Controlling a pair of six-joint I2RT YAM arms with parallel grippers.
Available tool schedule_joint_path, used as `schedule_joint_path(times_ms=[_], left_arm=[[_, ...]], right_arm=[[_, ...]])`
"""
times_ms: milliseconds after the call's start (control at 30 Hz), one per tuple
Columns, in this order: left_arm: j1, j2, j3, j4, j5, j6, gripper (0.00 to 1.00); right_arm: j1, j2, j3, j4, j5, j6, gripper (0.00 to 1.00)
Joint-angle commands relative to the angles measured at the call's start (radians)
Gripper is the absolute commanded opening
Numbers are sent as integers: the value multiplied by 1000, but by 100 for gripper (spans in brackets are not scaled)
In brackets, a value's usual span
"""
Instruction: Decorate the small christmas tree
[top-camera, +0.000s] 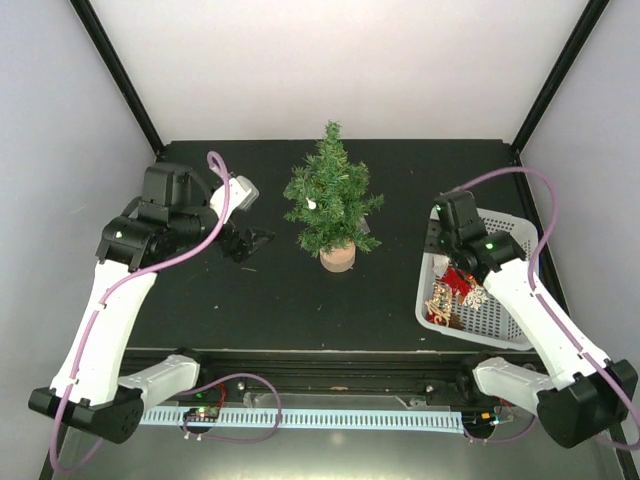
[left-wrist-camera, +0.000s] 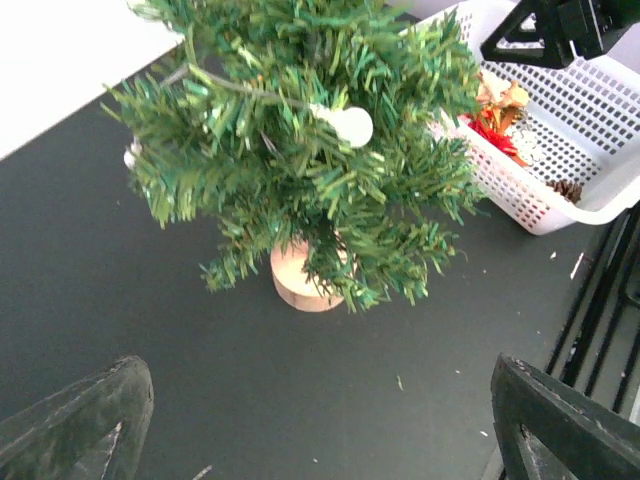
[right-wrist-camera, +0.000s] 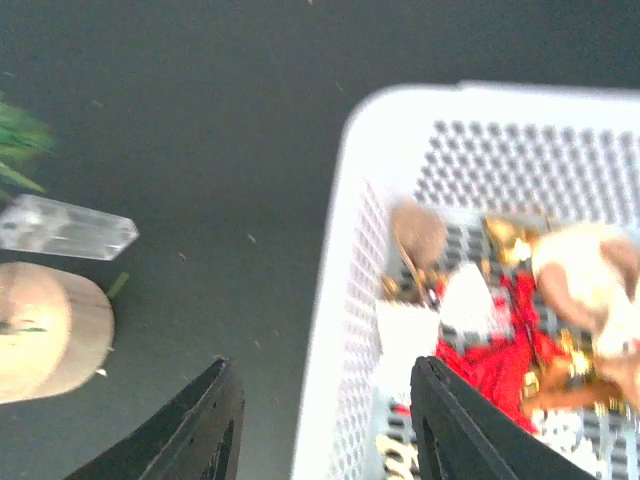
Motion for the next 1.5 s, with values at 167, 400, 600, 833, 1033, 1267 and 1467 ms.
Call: schedule_joint_path(times_ms=[167,400,600,833,1033,1267,1467], left_arm=[[82,-78,-89,26,171,-41,96],[115,-108,-153,66,195,-47,99],[115,-64,-116,53,223,-43,99],[116,-26,-86,35,219,-40,99],[115,-4,-102,46,227,-34,99],[116,1,-107,47,227,-29,99],[117,-4,-115,45,228,-27,99]], right_arm=[[-283,-30,-123,-81,-250,139,44],[-445,46,-194,-80,-377,108,46],[-504,136,-281,-15,-434,129,48],[-557,205,-336,67,-435,167,55],[-614,225,-319,89,-384,182,56],[-632,261,-366,158,-442,210,56],[-634,263,-422,229,-471,221,57]])
